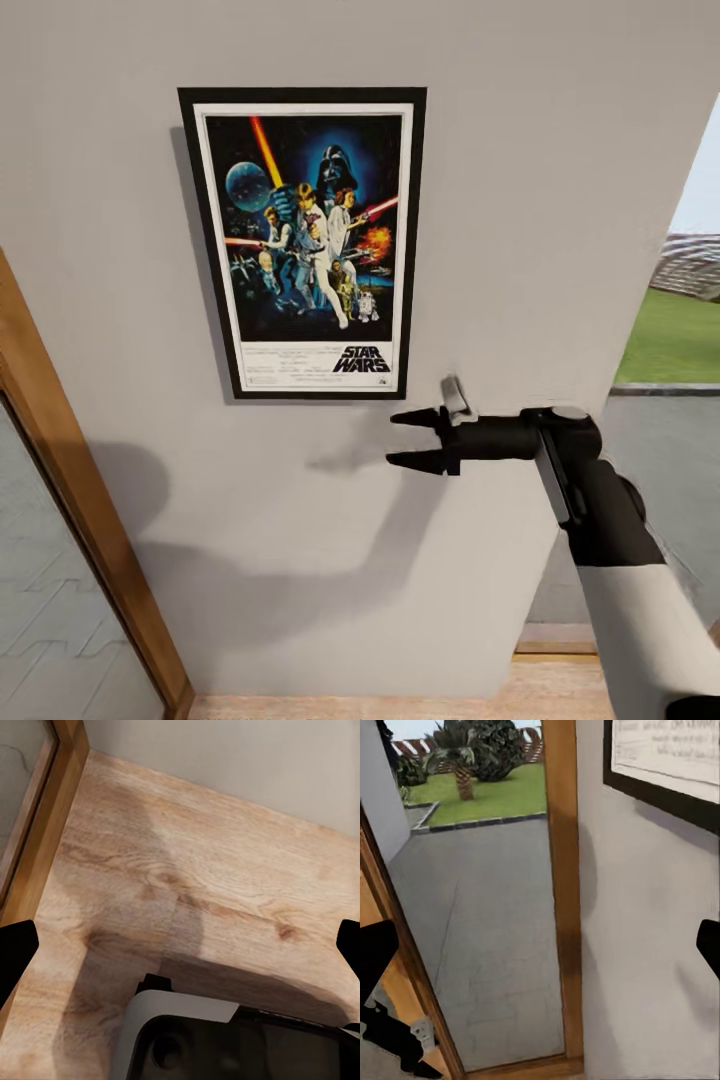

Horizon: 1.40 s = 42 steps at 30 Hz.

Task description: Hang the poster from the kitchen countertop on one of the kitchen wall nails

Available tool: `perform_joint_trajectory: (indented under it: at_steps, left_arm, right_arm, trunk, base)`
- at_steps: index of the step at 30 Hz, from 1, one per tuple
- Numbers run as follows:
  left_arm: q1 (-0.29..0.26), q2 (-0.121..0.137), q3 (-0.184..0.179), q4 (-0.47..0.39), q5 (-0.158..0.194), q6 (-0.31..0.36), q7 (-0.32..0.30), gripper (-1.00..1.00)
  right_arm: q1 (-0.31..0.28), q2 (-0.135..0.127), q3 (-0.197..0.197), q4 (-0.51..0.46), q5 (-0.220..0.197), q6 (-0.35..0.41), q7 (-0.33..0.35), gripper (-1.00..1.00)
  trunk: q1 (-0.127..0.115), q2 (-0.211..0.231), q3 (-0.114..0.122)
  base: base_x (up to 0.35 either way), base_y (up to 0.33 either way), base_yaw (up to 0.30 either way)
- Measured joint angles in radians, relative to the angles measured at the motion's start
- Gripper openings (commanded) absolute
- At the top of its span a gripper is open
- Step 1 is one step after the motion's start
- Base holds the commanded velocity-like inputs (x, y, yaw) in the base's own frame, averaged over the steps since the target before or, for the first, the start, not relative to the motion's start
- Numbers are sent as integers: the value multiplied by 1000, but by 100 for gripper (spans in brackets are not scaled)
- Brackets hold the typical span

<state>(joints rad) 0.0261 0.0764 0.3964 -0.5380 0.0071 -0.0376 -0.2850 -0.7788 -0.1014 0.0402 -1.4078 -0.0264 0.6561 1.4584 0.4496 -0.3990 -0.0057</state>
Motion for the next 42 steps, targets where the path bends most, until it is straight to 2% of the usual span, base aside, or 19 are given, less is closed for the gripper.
perform_joint_trajectory:
  at_steps: [1, 5, 7, 9, 10, 14, 15, 17, 19, 22, 25, 30, 31, 34, 36, 37, 39, 41, 42]
  left_arm:
    - [0, 0, 0, 0, 0, 0, 0, 100]
    - [0, 0, 0, 0, 0, 0, 0, 100]
    - [0, 0, 0, 0, 0, 0, 0, 100]
    - [0, -1, 0, 0, 0, 0, 0, 100]
    - [0, -1, 0, 0, 0, 0, 0, 100]
    - [0, 0, 0, -1, 0, 0, 0, 100]
    - [0, 0, 0, -5, 0, 0, -2, 100]
    - [0, 0, 0, -5, 1, 0, -3, 100]
    - [0, -1, 0, -4, 1, 0, -3, 100]
    - [0, -1, 0, -3, 1, 0, -3, 100]
    - [0, 0, 0, -2, 1, 0, -3, 100]
    - [0, -1, 0, -1, 2, 0, -3, 100]
    - [0, -1, 0, 0, 2, 0, -3, 100]
    - [0, -1, 0, 0, 3, 0, -3, 100]
    - [0, -1, -1, 1, 2, 0, -3, 100]
    - [0, -1, -1, 1, 2, 0, -3, 100]
    - [0, -1, -2, 2, 1, 0, -2, 100]
    - [0, -1, -3, 2, 1, 1, -1, 100]
    - [0, -1, -3, 2, 0, 1, 0, 100]
  right_arm:
    - [22, 0, -12, -5, 0, -6, 3, 100]
    - [161, -2, -92, -18, 3, -133, 41, 100]
    - [190, -5, -104, -18, 5, -154, 46, 100]
    - [239, -20, -116, -16, 8, -178, 52, 100]
    - [284, -33, -121, -13, 9, -188, 54, 100]
    - [355, -41, -124, -11, 9, -210, 54, 100]
    - [441, -43, -126, 8, 10, -324, 52, 100]
    - [488, -44, -126, 27, 10, -354, 51, 100]
    - [533, -48, -127, 159, 10, -435, 48, 100]
    - [542, -55, -128, 261, 10, -494, 46, 100]
    - [548, -61, -135, 445, 10, -599, 40, 100]
    - [550, -65, -138, 638, 11, -671, 7, 100]
    - [550, -66, -138, 710, 11, -694, -15, 100]
    - [551, -78, -138, 847, 10, -731, -75, 100]
    - [552, -92, -132, 1025, 26, -753, -205, 100]
    - [551, -93, -132, 1051, 31, -756, -232, 100]
    - [551, -95, -128, 1134, 52, -762, -349, 100]
    - [551, -96, -126, 1177, 56, -765, -422, 100]
    - [551, -95, -124, 1213, 60, -767, -494, 100]
  trunk:
    - [0, 0, 0]
    - [0, 0, 0]
    - [0, 0, 0]
    - [0, 0, 0]
    - [0, 0, 0]
    - [0, 0, 0]
    - [0, 0, 0]
    - [0, 0, 0]
    - [0, 0, 0]
    - [0, 0, 0]
    - [0, 0, 0]
    - [0, 0, 0]
    - [0, 0, 0]
    - [0, 0, 0]
    - [0, 0, 0]
    - [0, 0, 0]
    - [0, 0, 0]
    - [0, 0, 0]
    - [0, 0, 0]
  base:
    - [-1, 0, 0]
    - [0, 0, 0]
    - [0, 0, 0]
    - [0, 0, 0]
    - [0, 0, 0]
    - [0, 0, 0]
    - [0, 0, 0]
    - [0, 0, 0]
    - [0, 0, 0]
    - [0, 0, 0]
    - [0, 0, 0]
    - [0, 0, 0]
    - [0, 0, 0]
    - [0, 0, 0]
    - [0, 0, 0]
    - [0, 0, 0]
    - [0, 0, 0]
    - [0, 0, 0]
    - [0, 0, 0]
